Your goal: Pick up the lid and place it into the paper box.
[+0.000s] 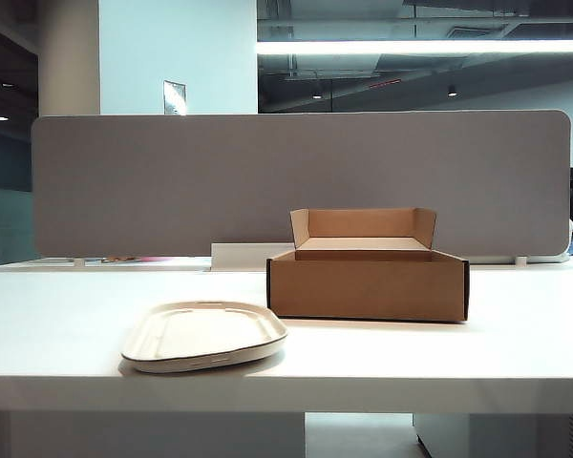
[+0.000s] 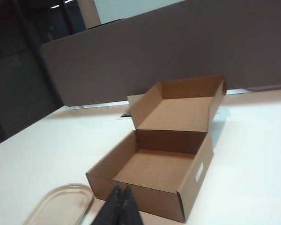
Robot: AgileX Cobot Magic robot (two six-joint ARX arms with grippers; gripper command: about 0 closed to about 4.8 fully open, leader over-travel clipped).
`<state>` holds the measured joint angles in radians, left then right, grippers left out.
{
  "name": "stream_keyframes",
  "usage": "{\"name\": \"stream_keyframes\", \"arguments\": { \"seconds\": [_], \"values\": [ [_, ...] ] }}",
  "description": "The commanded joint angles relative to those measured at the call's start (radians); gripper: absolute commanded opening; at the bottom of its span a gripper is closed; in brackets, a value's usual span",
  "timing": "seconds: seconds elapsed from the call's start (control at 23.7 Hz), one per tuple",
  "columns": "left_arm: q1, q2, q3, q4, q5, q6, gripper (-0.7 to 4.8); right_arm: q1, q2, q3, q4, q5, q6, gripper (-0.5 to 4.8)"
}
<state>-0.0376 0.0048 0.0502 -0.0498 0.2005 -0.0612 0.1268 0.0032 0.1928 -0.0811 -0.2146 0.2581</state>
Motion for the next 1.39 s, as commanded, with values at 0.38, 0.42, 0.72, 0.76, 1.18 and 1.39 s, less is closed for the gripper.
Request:
{"name": "stream_keyframes", "arguments": {
  "seconds": [0.38,0.42,0.72,0.76,1.18,1.39],
  "values": [
    [0.002,0.0,0.003,-0.004,0.006,-0.002,-0.05,0.085,0.264,0.1,0.005,-0.031,0.004,-0.05],
    [0.002,0.0,0.003,-0.009,0.006,-0.002,-0.05,0.093,0.301,0.11,0.01,-0.032,0.004,-0.04],
    [0.002,0.0,0.003,-0.064,0.006,-0.002,-0.05,0.192,0.626,0.228,0.026,-0.08,0.008,0.0],
    [0.002,0.0,0.003,-0.069,0.006,-0.002,-0.05,0.204,0.663,0.243,0.027,-0.08,0.008,0.0],
    [0.002,-0.001,0.003,-0.077,0.006,-0.002,-0.05,0.291,1.027,0.404,0.038,-0.085,0.008,0.0],
    [0.003,-0.001,0.003,-0.077,0.003,0.0,-0.05,0.291,1.145,0.422,0.089,-0.177,0.024,0.0]
  ]
}}
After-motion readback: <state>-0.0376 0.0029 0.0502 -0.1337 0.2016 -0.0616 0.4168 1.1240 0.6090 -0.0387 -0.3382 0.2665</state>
